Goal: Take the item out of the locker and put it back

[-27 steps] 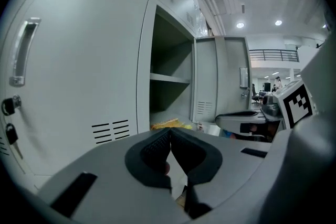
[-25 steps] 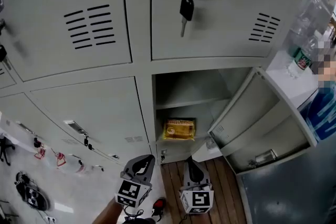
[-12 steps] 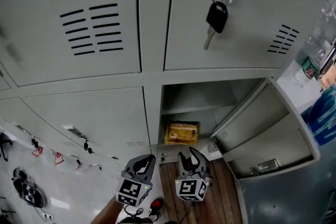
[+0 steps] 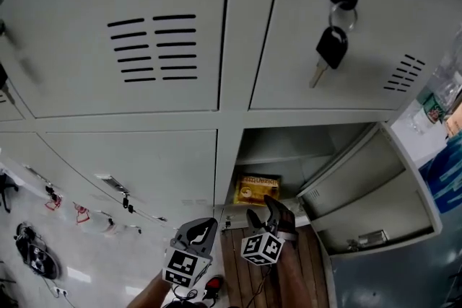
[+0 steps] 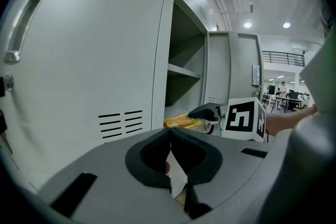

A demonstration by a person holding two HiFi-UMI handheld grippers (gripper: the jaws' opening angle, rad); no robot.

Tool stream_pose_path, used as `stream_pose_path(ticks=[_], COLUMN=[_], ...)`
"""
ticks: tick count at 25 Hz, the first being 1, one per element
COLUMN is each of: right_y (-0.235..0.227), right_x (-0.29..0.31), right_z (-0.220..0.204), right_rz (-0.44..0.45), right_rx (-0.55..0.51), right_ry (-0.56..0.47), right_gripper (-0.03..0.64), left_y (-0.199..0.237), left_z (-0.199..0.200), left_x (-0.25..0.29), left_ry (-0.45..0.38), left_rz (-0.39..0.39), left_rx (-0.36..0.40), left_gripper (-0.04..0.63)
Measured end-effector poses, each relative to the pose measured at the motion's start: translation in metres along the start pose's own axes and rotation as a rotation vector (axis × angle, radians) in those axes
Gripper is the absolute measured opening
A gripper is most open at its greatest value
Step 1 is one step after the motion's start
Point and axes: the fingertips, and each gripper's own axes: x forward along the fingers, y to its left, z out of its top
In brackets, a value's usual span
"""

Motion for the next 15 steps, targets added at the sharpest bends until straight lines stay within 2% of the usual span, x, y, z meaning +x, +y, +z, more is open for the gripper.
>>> stream_pose_path(ticks=[13,15], right_y=[-0.001,-0.003], right_x=[0.019,0.018], right_z=[-0.015,-0.014], right_rz=[0.043,0.043], right_rx=[-0.063,-0.072], right_ry=[0.090,0.094], right_gripper=[0.302,0.279], left_y=[0.008,0.009], left_z=[-0.003,-0.003], left_x=[-0.007,-0.007], left_ry=[0.010,0.008], left_rz=[0.024,0.026], left_rx=[-0.009,-0.013], left_gripper=[0.023,0.023])
